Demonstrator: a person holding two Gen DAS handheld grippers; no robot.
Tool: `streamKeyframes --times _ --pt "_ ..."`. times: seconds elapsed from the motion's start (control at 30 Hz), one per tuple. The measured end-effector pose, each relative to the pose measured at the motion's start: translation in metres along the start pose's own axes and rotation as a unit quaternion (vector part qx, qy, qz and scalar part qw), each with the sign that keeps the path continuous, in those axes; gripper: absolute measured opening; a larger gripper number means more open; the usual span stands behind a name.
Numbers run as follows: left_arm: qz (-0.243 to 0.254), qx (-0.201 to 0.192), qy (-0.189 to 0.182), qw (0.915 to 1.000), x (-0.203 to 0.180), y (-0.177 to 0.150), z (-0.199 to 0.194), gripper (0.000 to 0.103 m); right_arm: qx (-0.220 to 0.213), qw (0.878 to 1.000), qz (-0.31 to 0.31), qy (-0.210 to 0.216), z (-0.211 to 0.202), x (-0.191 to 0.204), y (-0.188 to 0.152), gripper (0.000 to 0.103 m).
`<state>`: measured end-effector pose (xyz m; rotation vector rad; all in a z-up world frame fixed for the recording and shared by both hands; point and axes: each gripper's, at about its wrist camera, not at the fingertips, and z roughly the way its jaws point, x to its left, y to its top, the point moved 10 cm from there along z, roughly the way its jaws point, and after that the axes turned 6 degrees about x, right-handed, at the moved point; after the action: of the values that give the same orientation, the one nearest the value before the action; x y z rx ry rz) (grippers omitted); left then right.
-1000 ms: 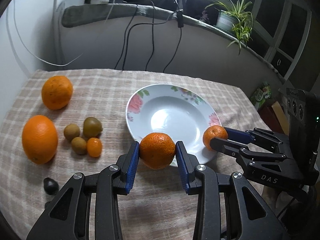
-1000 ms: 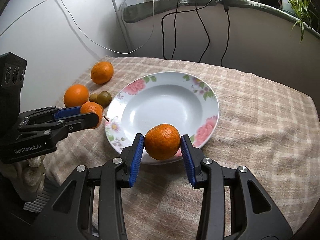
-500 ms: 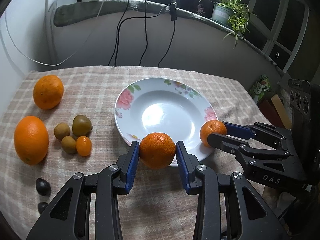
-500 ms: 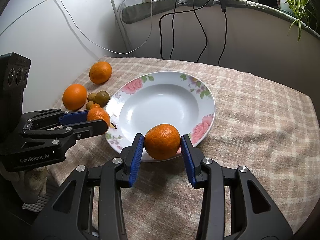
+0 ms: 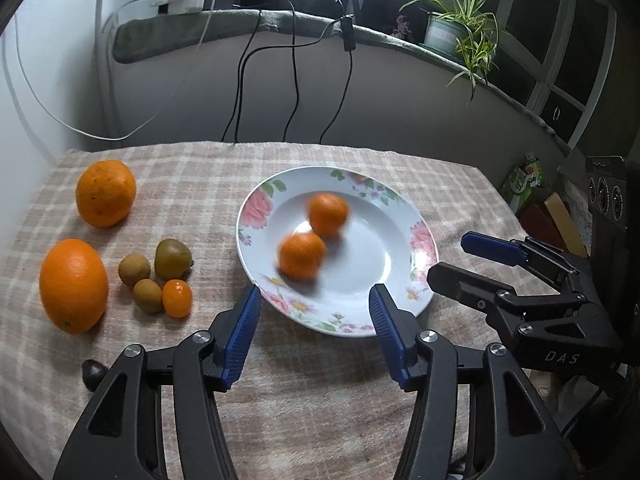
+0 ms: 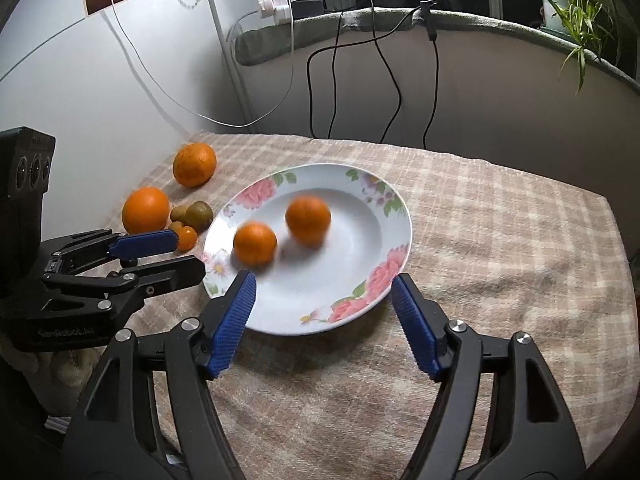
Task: Organize fruits
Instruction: 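Withdraw both open tools from the plate toward the dark plums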
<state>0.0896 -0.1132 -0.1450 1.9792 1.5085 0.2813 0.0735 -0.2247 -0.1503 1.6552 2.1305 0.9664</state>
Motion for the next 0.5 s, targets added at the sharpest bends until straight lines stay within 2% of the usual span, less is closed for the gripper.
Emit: streamKeyframes --times 0.5 --pt "0.001 -0.009 0.008 0.9999 0.0027 -0.0011 -0.0088 0.055 -0.004 1.000 0.003 -0.001 -0.0026 0.0007 0.0003 0.078"
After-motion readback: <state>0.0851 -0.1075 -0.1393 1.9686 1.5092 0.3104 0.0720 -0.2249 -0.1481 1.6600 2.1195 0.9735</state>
